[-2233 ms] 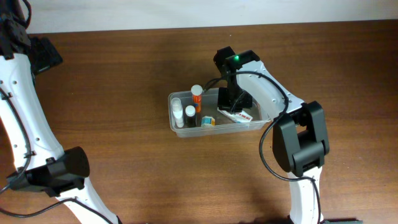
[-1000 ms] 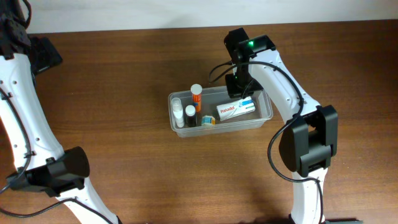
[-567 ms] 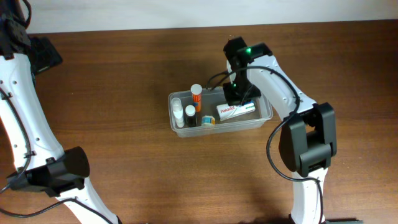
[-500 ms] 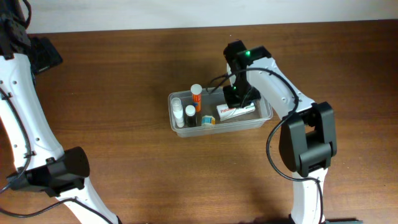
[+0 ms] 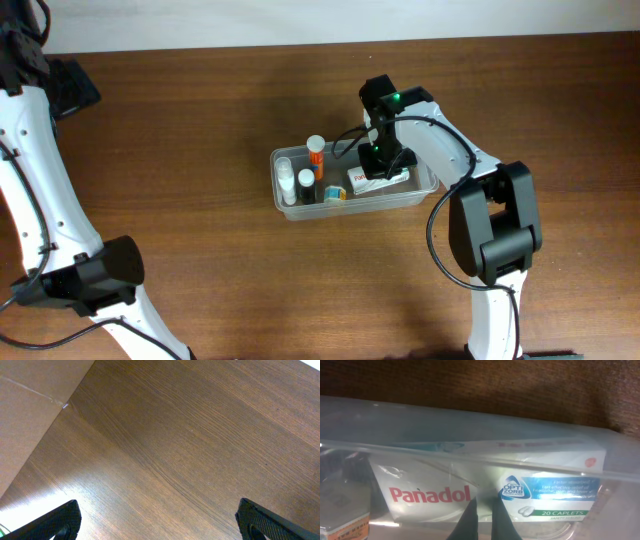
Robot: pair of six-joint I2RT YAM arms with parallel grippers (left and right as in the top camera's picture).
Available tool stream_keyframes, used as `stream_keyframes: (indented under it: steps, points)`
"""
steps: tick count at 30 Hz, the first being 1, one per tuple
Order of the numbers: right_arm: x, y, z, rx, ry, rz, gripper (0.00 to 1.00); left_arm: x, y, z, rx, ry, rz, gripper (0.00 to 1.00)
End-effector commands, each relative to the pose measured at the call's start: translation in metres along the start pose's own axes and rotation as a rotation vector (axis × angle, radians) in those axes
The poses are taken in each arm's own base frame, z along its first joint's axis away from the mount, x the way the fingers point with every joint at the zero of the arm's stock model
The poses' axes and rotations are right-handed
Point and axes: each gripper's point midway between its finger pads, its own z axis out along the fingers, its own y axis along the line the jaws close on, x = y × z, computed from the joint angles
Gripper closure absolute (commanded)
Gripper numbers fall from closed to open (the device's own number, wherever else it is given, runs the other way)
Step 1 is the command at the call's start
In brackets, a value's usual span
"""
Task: Pack container
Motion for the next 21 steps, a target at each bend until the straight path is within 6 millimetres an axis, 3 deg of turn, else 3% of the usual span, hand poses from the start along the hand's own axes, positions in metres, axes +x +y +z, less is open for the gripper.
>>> stream_keyframes:
  steps: [1,9,13,17,21]
  points:
    - [-0.001,0.002,-0.006,-0.012,-0.021,-0.003,0.96,-0.001,0.002,0.002,-0.012,0.0,-0.012,0.0]
    - [-0.007,0.003,-0.006,-0.016,-0.047,-0.005,0.96,-0.001,0.002,0.002,-0.012,0.0,-0.012,0.0]
    - [-0.028,0.007,-0.041,-0.028,-0.145,-0.018,0.96,-0.001,0.002,0.002,-0.012,0.0,-0.012,0.0]
    - [-0.062,0.015,-0.143,-0.046,-0.383,-0.045,0.96,-0.001,0.002,0.002,-0.012,0.0,-0.012,0.0]
    - [-0.062,0.006,-0.259,-0.042,-0.601,-0.028,0.96,-0.001,0.002,0.002,-0.012,0.0,-0.012,0.0]
